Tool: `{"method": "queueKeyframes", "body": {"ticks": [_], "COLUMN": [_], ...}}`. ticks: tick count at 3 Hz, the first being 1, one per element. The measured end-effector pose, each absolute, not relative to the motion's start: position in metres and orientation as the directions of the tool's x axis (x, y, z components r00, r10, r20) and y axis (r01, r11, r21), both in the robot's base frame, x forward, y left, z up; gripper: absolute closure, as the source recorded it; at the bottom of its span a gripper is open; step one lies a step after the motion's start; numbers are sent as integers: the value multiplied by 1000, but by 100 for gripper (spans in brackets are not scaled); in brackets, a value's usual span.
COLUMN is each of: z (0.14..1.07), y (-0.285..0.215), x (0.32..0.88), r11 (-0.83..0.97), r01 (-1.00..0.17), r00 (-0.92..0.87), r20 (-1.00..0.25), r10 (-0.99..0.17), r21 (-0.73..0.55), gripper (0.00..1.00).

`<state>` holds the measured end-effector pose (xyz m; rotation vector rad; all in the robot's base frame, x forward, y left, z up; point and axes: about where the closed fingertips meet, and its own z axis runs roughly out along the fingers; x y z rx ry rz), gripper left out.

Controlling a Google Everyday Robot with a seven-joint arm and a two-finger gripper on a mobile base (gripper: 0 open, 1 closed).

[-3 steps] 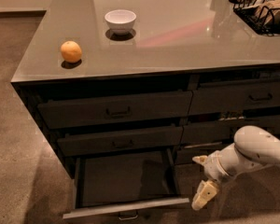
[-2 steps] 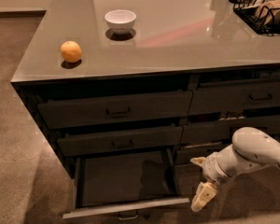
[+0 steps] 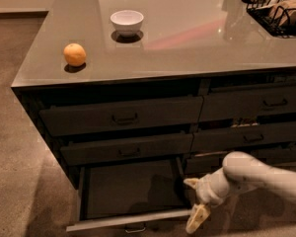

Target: Close bottom drawer

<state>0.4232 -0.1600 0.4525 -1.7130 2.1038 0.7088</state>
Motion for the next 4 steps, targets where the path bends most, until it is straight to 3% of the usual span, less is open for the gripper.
{"method": "queueKeyframes", "body": {"ticks": [2, 4], "z": [345, 321], "y": [-110, -98], "x": [388, 381], "r11": [-104, -141], "r01": [-983, -977], "r00": [-6, 26], "r20": [-586, -572], "r10": [-811, -820], "r21": [154, 158], "gripper": [0, 0]}}
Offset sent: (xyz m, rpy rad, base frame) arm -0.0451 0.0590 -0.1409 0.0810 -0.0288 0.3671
